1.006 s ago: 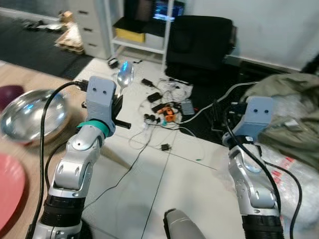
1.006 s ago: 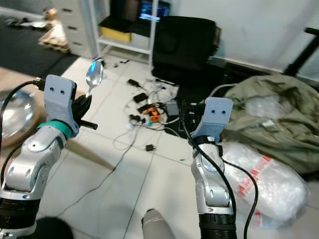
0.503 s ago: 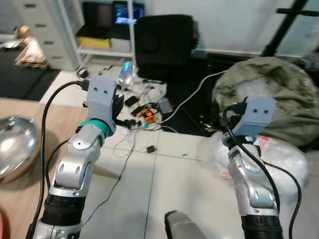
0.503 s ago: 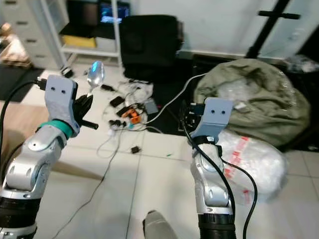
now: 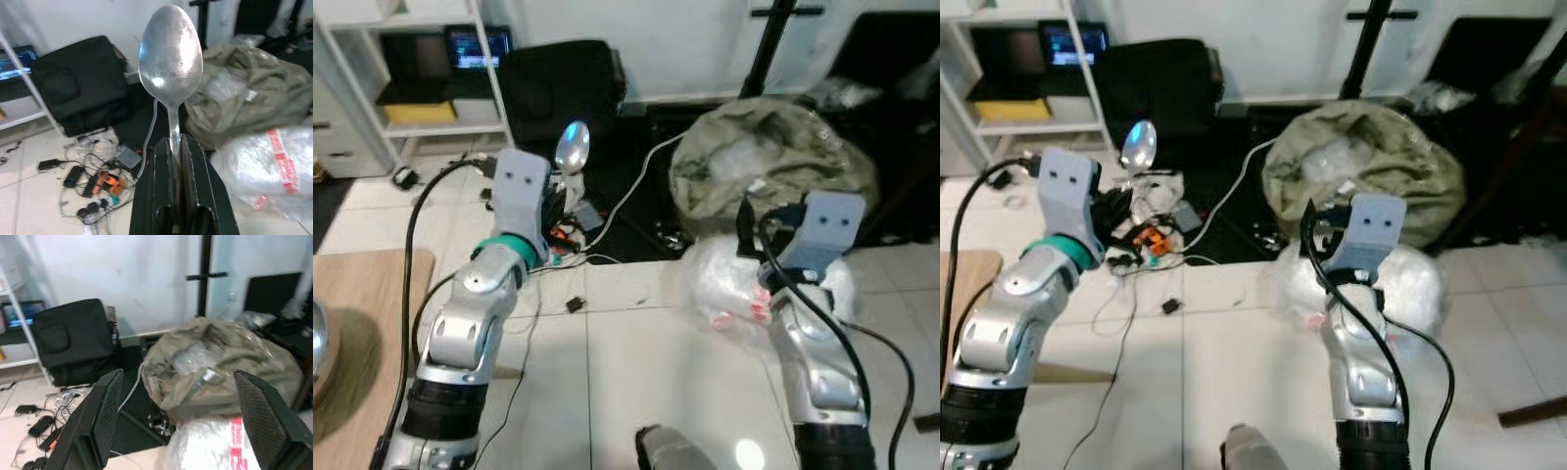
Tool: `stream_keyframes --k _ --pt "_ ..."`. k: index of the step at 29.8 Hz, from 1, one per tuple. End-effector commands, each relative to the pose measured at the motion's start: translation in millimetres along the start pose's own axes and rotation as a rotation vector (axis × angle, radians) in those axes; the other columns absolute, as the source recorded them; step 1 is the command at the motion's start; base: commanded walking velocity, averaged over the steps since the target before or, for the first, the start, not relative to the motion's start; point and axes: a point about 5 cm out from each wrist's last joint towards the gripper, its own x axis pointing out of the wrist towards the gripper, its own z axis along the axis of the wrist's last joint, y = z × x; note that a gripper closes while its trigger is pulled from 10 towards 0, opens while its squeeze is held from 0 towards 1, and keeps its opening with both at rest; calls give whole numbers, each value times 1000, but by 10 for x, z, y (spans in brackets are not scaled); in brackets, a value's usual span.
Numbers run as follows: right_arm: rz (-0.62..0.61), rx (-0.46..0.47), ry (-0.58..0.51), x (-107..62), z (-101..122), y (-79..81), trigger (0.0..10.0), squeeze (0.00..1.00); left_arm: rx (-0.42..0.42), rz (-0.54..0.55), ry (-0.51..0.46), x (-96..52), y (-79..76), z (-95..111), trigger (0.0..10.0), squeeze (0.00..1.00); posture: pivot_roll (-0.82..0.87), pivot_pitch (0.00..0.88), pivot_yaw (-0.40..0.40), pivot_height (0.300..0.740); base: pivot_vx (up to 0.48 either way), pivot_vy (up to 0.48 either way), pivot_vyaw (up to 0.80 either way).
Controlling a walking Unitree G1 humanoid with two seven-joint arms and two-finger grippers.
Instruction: Setting the table
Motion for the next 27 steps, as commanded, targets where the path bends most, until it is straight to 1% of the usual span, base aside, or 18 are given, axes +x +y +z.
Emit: stream_keyframes --k 1,3,7,17,25,27 --pt "-6 -11 16 -16 -40 -14 10000 0 -22 -3 13 -5 -4 -29 10000 0 -150 0 93 740 0 0 -800" --pt "-5 -11 16 -16 -40 -15 10000 0 -45 -8 2 -9 -10 -11 10000 0 -150 0 93 740 0 0 -800" --pt "-5 -10 16 -14 -41 -17 10000 0 -56 -5 -18 -13 -15 14 10000 0 -150 0 92 740 0 0 -800" --pt "-5 -11 15 -12 -41 -17 10000 0 -85 -21 1 -11 -19 -5 10000 0 -151 0 92 740 0 0 -800" --pt "-4 -13 15 -10 -40 -17 10000 0 -85 -40 11 -18 -41 -10 10000 0 -152 0 91 740 0 0 0" --pt "-4 -13 14 -7 -39 -17 10000 0 -89 -48 8 -19 -47 -7 10000 0 -152 0 89 740 0 0 -800"
